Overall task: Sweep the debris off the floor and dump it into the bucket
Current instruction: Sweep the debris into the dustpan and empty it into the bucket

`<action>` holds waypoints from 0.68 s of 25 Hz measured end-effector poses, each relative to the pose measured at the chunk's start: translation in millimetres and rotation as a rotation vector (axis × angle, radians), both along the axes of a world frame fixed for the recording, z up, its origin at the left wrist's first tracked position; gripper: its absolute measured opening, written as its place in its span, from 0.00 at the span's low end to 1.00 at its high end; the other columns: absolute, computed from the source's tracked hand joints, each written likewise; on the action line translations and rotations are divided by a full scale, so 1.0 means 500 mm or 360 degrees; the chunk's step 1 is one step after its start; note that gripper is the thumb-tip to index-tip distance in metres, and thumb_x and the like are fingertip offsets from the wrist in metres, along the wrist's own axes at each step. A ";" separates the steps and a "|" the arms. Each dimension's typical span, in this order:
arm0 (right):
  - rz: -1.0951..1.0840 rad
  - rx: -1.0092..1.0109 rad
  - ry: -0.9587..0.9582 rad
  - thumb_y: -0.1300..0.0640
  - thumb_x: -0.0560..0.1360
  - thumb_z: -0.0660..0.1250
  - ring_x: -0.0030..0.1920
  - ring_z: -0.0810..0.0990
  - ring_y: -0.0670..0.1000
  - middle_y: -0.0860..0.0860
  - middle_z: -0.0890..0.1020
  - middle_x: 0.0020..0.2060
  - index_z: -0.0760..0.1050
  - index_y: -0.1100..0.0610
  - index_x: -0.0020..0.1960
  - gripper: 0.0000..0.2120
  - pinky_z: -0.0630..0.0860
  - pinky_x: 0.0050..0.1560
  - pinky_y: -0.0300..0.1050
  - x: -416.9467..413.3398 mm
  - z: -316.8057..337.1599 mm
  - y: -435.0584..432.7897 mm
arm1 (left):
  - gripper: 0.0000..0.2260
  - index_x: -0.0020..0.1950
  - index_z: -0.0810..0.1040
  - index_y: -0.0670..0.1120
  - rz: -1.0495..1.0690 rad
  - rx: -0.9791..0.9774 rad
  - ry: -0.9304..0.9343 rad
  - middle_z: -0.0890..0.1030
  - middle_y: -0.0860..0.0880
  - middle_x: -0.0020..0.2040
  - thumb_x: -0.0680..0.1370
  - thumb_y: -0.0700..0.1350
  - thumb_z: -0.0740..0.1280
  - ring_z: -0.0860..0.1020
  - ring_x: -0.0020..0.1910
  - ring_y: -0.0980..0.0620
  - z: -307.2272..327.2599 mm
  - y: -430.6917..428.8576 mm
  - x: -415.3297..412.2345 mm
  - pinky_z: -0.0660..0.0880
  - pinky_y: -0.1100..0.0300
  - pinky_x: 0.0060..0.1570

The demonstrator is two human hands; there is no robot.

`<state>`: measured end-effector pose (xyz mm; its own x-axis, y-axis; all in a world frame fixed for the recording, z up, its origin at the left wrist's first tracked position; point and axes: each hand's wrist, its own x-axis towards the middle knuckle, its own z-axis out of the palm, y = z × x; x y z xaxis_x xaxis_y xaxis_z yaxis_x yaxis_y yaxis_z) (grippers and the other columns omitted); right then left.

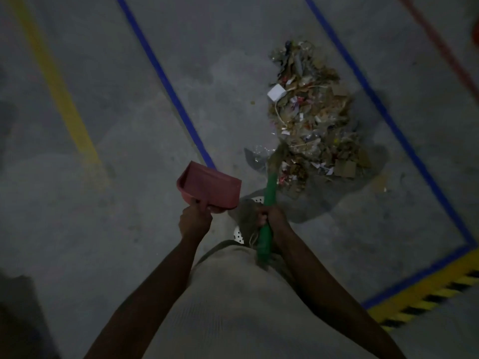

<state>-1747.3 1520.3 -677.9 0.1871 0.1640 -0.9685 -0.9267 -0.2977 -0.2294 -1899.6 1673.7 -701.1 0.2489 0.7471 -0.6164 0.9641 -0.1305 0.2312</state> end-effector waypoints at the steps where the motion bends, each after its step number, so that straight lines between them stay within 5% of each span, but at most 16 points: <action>1: -0.0023 0.0007 0.0034 0.68 0.79 0.61 0.16 0.65 0.45 0.49 0.69 0.19 0.69 0.59 0.40 0.10 0.63 0.17 0.35 -0.019 0.008 -0.006 | 0.20 0.67 0.68 0.43 -0.0015 -0.0019 0.0013 0.79 0.36 0.57 0.78 0.48 0.65 0.78 0.55 0.33 -0.001 0.014 0.015 0.75 0.45 0.53; 8: -0.0230 0.0077 0.0401 0.69 0.82 0.55 0.15 0.62 0.42 0.49 0.66 0.19 0.64 0.57 0.39 0.15 0.60 0.15 0.33 0.051 -0.012 0.027 | 0.19 0.67 0.69 0.44 -0.0344 -0.0040 0.0125 0.80 0.37 0.56 0.77 0.48 0.66 0.79 0.54 0.35 0.017 0.135 0.105 0.75 0.48 0.51; 12: -0.0213 -0.0009 0.0087 0.67 0.79 0.57 0.19 0.68 0.44 0.51 0.71 0.27 0.68 0.60 0.42 0.08 0.66 0.19 0.36 0.055 0.019 0.088 | 0.19 0.65 0.69 0.44 -0.0443 0.0029 0.0070 0.80 0.39 0.55 0.78 0.50 0.66 0.80 0.52 0.37 0.042 0.210 0.169 0.75 0.49 0.48; 17: -0.0312 0.0156 0.0010 0.70 0.78 0.60 0.20 0.63 0.45 0.51 0.68 0.23 0.67 0.60 0.52 0.08 0.62 0.19 0.34 0.033 0.055 0.151 | 0.21 0.68 0.69 0.44 -0.0526 0.0029 -0.0001 0.82 0.40 0.55 0.77 0.50 0.67 0.80 0.53 0.38 0.058 0.282 0.221 0.76 0.48 0.50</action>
